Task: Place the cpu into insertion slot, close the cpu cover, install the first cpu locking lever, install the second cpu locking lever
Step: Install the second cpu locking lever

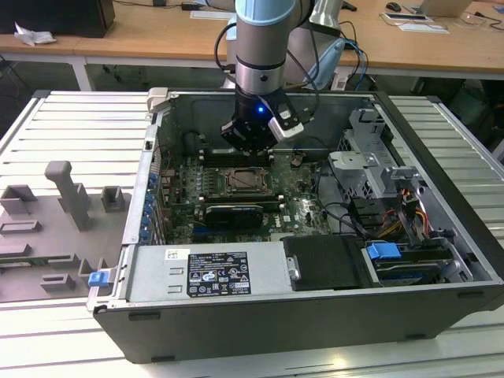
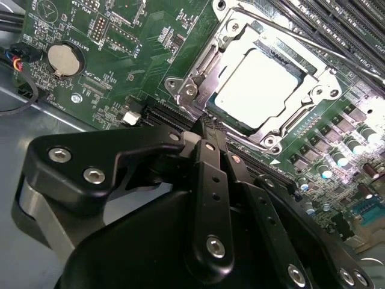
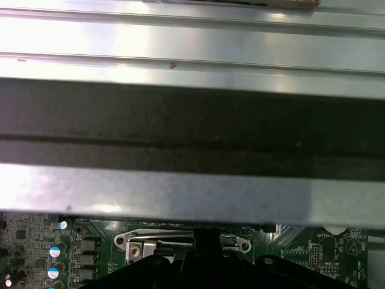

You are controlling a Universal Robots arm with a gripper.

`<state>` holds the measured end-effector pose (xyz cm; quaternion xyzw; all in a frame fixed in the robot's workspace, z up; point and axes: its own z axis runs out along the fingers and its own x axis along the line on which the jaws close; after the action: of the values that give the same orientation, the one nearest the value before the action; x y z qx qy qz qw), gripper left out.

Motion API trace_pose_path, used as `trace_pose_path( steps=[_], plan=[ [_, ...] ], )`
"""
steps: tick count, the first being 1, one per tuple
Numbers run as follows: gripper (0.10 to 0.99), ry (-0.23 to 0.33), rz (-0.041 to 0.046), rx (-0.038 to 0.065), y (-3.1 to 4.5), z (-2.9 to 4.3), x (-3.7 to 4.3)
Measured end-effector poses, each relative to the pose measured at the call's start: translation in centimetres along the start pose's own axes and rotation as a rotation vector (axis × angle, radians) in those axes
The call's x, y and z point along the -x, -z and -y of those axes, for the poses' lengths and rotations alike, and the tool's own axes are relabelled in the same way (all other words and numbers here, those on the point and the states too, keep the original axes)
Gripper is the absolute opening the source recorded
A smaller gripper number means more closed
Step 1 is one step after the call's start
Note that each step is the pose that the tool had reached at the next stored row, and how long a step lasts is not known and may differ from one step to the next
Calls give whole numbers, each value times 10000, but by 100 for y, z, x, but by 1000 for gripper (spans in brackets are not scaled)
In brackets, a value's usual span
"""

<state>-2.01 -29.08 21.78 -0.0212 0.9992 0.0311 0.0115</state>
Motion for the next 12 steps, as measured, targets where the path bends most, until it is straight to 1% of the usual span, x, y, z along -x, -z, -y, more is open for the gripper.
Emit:
trace_pose_path(
  steps=[12],
  plan=[
    [106,-1,0,0,3,48,-2]
  ],
)
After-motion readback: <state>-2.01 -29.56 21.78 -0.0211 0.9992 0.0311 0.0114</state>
